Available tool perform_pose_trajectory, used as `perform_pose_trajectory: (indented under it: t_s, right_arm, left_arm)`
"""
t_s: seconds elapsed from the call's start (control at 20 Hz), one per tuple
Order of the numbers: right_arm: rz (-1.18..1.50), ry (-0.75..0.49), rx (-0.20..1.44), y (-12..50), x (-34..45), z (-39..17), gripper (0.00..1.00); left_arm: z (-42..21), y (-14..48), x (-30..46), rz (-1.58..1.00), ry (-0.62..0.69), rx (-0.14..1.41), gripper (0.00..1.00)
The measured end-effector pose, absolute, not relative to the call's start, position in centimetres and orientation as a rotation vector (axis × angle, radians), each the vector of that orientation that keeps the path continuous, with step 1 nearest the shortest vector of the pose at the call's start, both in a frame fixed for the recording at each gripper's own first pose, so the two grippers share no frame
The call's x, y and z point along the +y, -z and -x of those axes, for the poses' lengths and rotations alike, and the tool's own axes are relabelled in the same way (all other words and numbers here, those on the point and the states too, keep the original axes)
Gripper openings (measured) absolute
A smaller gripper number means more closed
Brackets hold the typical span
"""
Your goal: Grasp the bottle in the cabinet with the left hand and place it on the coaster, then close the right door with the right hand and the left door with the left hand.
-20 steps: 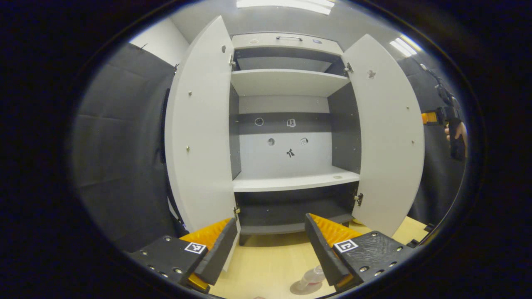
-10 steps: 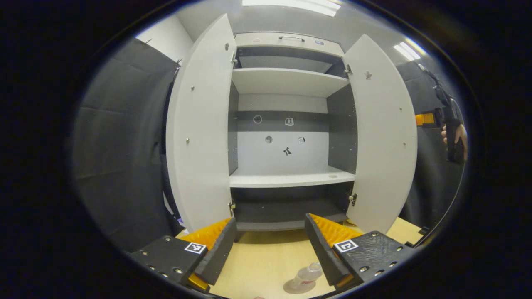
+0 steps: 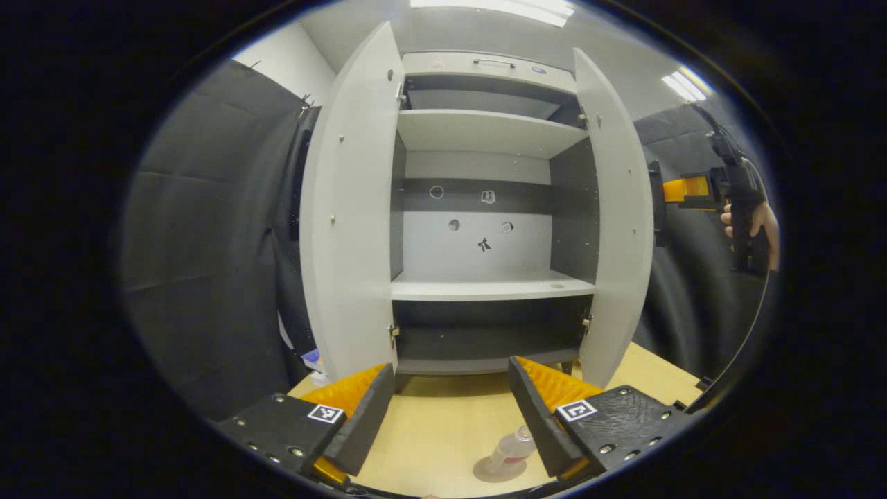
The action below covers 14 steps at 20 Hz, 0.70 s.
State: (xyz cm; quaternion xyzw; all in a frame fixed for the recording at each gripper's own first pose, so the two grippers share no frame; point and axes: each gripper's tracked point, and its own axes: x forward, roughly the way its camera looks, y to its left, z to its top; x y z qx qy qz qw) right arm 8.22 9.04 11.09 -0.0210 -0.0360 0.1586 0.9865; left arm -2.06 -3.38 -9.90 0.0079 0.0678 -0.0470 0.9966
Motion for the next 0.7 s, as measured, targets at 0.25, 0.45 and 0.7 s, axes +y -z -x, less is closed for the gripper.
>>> perform_pose_trajectory:
  t_s: [0.25,0.45,0.7]
  right_arm:
    - [0.035,-0.466,-0.023,-9.5,15.0,-8.2,0.92]
    - [0.004,-0.512,-0.005,-8.5,17.7,-7.7,0.92]
    - [0.005,-0.510,0.037,-6.4,17.6,-7.3,0.96]
  left_arm:
    - [3.2,9.5,-0.2,-0.005,0.002,0.129,1.00]
    - [4.7,9.5,3.1,0.010,-0.079,0.132,0.88]
    - [6.2,10.0,8.4,0.006,-0.196,0.151,0.96]
